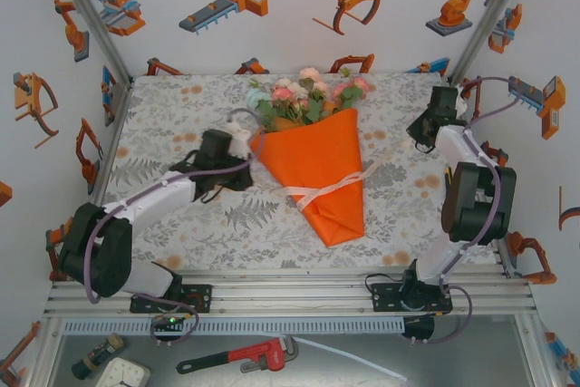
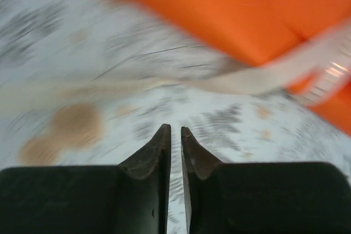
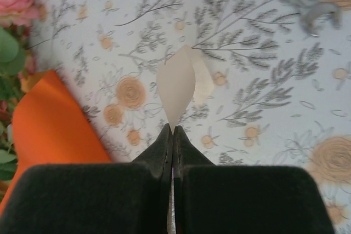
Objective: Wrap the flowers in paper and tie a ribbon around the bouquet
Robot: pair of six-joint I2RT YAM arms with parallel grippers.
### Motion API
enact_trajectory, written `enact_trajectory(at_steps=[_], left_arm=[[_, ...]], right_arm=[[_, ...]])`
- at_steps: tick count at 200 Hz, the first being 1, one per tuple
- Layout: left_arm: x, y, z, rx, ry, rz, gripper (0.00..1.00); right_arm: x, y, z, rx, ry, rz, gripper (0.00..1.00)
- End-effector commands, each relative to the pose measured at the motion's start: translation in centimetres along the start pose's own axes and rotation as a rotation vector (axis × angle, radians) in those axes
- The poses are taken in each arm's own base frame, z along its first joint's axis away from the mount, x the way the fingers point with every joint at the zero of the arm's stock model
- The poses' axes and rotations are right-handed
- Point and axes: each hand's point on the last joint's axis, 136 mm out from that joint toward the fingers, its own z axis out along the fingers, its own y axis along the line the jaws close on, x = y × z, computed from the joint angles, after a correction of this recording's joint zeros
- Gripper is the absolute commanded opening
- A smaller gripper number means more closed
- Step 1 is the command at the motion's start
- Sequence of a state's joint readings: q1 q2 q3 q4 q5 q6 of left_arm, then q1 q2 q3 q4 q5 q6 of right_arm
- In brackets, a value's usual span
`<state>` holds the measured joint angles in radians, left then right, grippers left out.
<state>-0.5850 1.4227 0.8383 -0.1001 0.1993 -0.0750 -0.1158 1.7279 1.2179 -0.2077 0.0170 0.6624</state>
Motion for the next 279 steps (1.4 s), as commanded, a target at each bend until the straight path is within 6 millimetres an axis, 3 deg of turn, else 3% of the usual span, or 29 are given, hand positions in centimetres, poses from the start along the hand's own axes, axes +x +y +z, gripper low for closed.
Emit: enact_trajectory(at_steps=[1,33,81,98,123,152,172,225,279], left_arm=[[-2.3,-7.3,1.4,0.214,-0.065,0.387,0.28],[-1.7,-8.6,5.3,0.116,0.002,0.529,0.48],[-0.1,-8.7,8.4,0.093,0.065,0.604,0.49],[0.4,-8.4,8.9,0.089,0.096,0.598,0.39],[0.9,-7.6,8.7,0.049,0.119,0.564,0.00],[0.6,-4.7,6.7,-0.101,0.112,0.441,0.00],[0.8,-0.9,4.8,-0.257,0.140,0.274,0.00],[3.6,7.4,-0.5,-0.563,0.141,-0.096,0.00],[7.4,15.7,-6.6,-0.822,0.080,-0.545,0.00]], right_arm=[[0.3,1.9,-1.2,-0.097,0.002,0.008,0.00],[0.8,1.9,-1.6,-0.108,0.015,-0.002,0.00],[1.1,2.2,-1.8,-0.127,0.022,-0.008,0.00],[1.1,2.1,-1.8,-0.126,0.024,-0.008,0.00],[1.1,1.2,-1.8,-0.077,0.016,-0.003,0.00],[0.3,-0.7,-1.8,0.034,-0.032,0.003,0.00],[-0.7,-1.3,-1.7,0.076,-0.074,-0.007,0.00],[-3.3,-2.2,-0.9,0.181,-0.161,-0.068,0.00],[-4.1,-4.5,-0.3,0.324,-0.192,-0.074,0.00]])
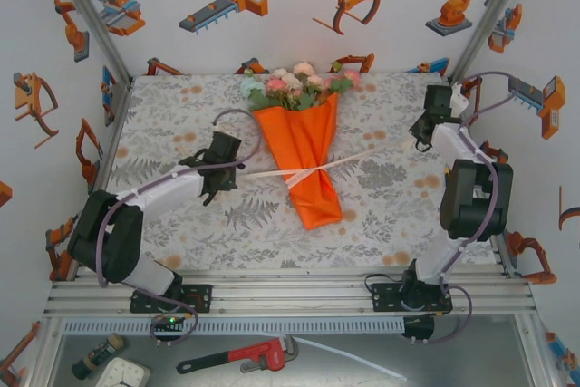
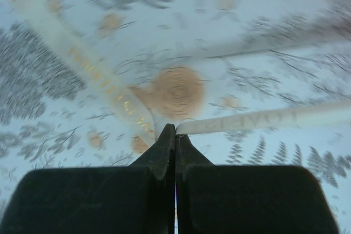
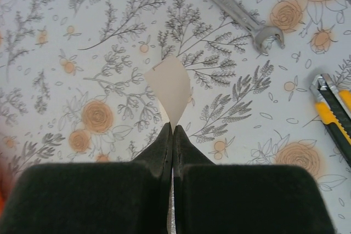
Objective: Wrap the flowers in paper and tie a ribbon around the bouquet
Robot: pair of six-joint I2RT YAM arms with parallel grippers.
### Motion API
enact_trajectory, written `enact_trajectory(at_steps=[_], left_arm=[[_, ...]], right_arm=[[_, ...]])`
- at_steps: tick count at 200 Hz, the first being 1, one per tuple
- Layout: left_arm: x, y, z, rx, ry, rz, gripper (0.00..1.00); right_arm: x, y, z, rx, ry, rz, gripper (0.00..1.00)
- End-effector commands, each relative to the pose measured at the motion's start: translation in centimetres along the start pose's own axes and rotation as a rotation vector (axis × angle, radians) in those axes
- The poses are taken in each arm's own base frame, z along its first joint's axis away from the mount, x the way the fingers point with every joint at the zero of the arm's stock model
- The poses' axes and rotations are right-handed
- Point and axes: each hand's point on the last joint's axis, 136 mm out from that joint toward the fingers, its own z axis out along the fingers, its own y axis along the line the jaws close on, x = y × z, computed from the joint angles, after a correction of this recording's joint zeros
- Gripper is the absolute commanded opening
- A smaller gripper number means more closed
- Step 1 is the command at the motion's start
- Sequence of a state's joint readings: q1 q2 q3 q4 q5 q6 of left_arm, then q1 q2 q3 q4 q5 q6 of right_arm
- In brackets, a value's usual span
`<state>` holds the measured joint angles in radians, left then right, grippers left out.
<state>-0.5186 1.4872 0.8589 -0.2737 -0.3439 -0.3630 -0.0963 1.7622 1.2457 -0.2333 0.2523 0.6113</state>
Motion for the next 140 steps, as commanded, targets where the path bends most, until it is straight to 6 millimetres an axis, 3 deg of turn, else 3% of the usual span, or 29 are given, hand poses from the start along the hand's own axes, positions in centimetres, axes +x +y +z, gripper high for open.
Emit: enact_trajectory(at_steps=[1,32,57,77,86,96,100,108,121,129,140], left_arm=[[1.7,6.6,-0.7,-0.196,0.030,-0.241,0.00],[3.0,11.8,-1.1,-0.257,0.040,-0.498,0.00],[3.8,14.1,-1.0,-0.261,0.058,-0.637,0.00],[3.2,13.3,-0.6,-0.181,0.054,-0.668,0.00],[1.9,11.1,-0.2,-0.042,0.032,-0.635,0.00],[0.2,8.3,-0.1,0.113,0.003,-0.573,0.00],[-0.3,7.3,-0.2,0.156,-0.009,-0.543,0.00],[-1.3,5.9,-0.6,0.197,-0.033,-0.483,0.10],[-2.6,4.9,-1.6,0.189,-0.075,-0.392,0.36],[-3.5,4.6,-2.3,0.183,-0.106,-0.341,0.46],[-4.5,4.4,-3.3,0.178,-0.143,-0.280,0.56]], right_arm=[[-2.5,-2.2,0.0,0.130,-0.088,0.001,0.00],[-2.7,-3.2,-0.1,0.171,-0.100,0.030,0.00],[-3.0,-4.1,-0.6,0.221,-0.113,0.045,0.00],[-3.0,-4.0,-1.1,0.202,-0.119,0.068,0.00],[-2.8,-3.0,-1.1,0.137,-0.107,0.068,0.00],[-2.4,-0.4,-1.1,-0.005,-0.078,0.030,0.00],[-2.2,0.7,-1.1,-0.060,-0.064,0.009,0.09],[-1.7,2.5,-1.6,-0.144,-0.039,-0.038,0.30],[-1.1,4.3,-3.0,-0.192,-0.029,-0.132,0.56],[-0.8,5.0,-4.1,-0.198,-0.042,-0.187,0.66],[-0.5,6.1,-5.9,-0.236,-0.077,-0.252,0.71]])
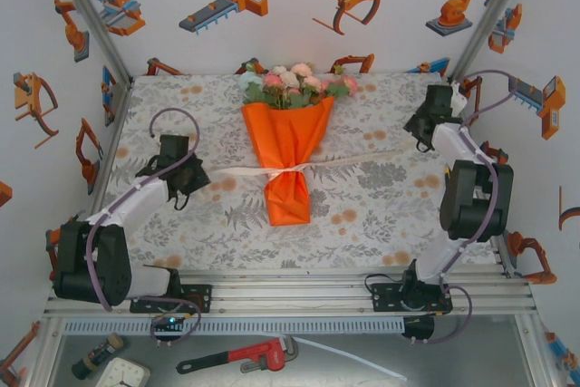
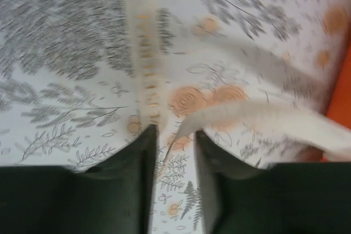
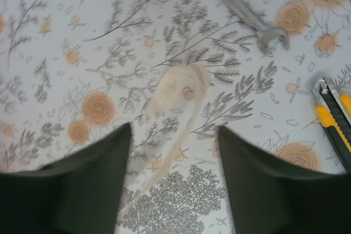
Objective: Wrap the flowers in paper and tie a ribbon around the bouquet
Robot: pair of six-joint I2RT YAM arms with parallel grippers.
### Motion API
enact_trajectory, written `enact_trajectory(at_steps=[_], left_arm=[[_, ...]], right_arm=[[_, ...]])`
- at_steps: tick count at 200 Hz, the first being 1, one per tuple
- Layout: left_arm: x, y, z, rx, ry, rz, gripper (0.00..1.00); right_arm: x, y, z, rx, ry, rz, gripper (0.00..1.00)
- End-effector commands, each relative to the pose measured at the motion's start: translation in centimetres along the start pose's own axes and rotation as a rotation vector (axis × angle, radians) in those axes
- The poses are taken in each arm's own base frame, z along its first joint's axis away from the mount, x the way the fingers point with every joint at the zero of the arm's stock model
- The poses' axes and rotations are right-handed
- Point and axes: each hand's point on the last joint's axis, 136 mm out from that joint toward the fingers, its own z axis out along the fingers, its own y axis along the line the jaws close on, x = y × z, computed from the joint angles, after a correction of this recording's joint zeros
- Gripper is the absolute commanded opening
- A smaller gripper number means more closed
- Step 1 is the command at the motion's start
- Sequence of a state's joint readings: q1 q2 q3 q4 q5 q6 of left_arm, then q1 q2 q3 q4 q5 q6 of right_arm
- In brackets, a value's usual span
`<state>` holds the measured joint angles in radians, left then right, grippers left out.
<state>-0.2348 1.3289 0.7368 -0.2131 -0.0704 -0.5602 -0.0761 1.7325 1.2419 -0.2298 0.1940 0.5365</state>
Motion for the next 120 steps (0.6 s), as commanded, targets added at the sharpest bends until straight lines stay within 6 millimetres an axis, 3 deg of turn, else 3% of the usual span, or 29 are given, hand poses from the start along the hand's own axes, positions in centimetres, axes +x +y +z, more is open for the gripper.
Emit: enact_trajectory(at_steps=[1,11,22,38,48,65,78,94,120], left_arm=[[-3.4,-3.8,-2.6,0.096,-0.122,0.175,0.56],[-3.6,-5.3,-3.3,0.155,-0.125,0.255,0.61],[-3.1,-7.3,-4.0,0.228,-0.115,0.373,0.62],[-1.5,-10.0,-4.7,0.329,-0.079,0.577,0.63],[-0.4,-10.9,-4.8,0.339,-0.063,0.699,0.64],[0.1,-10.8,-4.0,0.284,-0.040,0.788,0.67],[1.0,-10.9,-3.2,0.295,0.008,0.824,0.67],[2.0,-11.3,-2.2,0.325,0.051,0.827,0.68],[3.0,-11.9,-1.4,0.359,0.104,0.798,0.68]], right_arm=[[-1.0,4.6,-4.5,-0.158,-0.087,-0.179,0.72],[-0.1,6.6,-6.0,-0.243,-0.103,-0.257,0.77],[2.2,10.5,-8.1,-0.461,-0.094,-0.422,0.72],[8.1,15.6,-11.5,-0.782,-0.058,-0.740,0.65],[12.8,17.3,-13.4,-0.950,-0.061,-0.991,0.61],[19.2,18.0,-14.9,-1.065,-0.070,-1.333,0.67],[22.8,18.3,-15.9,-1.156,0.007,-1.469,0.69],[25.6,18.0,-17.1,-1.270,0.165,-1.521,0.64],[28.1,16.8,-17.8,-1.260,0.300,-1.554,0.64]])
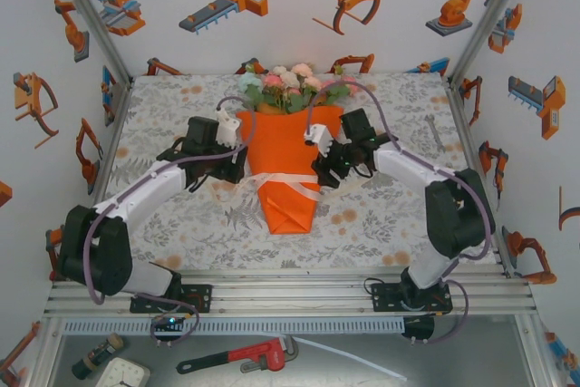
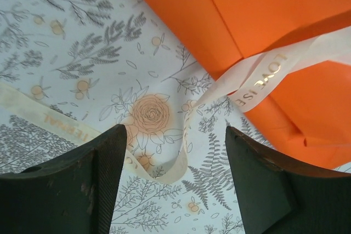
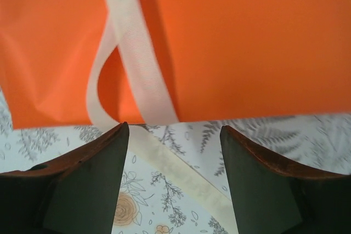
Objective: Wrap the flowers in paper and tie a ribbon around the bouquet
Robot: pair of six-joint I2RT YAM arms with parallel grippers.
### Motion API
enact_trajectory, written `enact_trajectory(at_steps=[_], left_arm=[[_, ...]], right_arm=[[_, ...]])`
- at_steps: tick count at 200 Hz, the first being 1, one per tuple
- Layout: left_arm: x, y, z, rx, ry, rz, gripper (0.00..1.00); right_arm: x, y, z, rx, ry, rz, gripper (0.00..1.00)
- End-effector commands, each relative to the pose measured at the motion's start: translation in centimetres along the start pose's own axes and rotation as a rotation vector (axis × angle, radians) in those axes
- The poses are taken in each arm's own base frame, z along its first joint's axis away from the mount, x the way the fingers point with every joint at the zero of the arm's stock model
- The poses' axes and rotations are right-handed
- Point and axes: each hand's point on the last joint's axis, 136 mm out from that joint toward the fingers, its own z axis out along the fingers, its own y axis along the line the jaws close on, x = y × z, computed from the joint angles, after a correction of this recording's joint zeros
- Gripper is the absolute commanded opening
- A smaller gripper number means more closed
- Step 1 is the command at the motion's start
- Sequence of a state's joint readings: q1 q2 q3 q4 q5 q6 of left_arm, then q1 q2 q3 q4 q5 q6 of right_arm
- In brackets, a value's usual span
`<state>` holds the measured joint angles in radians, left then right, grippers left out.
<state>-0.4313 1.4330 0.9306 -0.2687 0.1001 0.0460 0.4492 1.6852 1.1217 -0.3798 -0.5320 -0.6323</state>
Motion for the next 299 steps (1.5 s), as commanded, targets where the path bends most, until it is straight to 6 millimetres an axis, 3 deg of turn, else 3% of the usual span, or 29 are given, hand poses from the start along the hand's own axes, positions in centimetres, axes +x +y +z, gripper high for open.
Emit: enact_trajectory(at_steps=[1,15,53,78,96,117,134,154,174,202,239,299], left_arm=[[0.3,-1.3,0.5,0.075,0.040,0.040,0.68],[0.8,-1.2,0.9,0.073,0.058,0.033,0.68],[1.7,-0.1,2.0,0.012,0.108,0.028,0.69],[1.6,0.2,2.2,0.000,0.111,0.016,0.69],[1.6,0.3,2.1,-0.010,0.094,-0.007,0.69],[1.4,0.5,2.0,-0.021,0.079,-0.046,0.69],[1.5,0.4,2.0,-0.008,0.078,-0.064,0.69],[2.0,0.4,2.1,-0.004,0.101,-0.063,0.69],[2.5,0.4,2.1,-0.002,0.127,-0.063,0.70],[3.4,0.9,1.9,-0.020,0.180,-0.082,0.72],[4.4,-2.1,2.0,0.165,0.223,-0.069,0.81],[5.4,1.7,5.3,-0.046,0.344,-0.066,0.82]], right_arm=[[0.7,3.6,-0.6,-0.136,0.050,-0.100,0.64],[1.6,4.5,-0.3,-0.124,0.083,-0.104,0.66],[3.5,4.9,1.6,-0.098,0.156,-0.063,0.67],[3.7,3.9,2.9,-0.058,0.226,-0.093,0.67],[2.9,3.7,4.1,-0.067,0.235,-0.086,0.64],[3.9,3.5,5.9,-0.018,0.329,-0.120,0.58],[4.5,3.7,6.6,0.001,0.369,-0.150,0.45],[3.7,3.6,6.0,0.016,0.349,-0.150,0.18],[2.5,3.4,4.8,0.039,0.318,-0.165,0.01],[1.7,3.3,3.7,0.054,0.289,-0.170,0.00],[1.1,3.2,2.7,0.042,0.240,-0.143,0.00],[0.4,3.1,2.4,0.047,0.221,-0.147,0.00]])
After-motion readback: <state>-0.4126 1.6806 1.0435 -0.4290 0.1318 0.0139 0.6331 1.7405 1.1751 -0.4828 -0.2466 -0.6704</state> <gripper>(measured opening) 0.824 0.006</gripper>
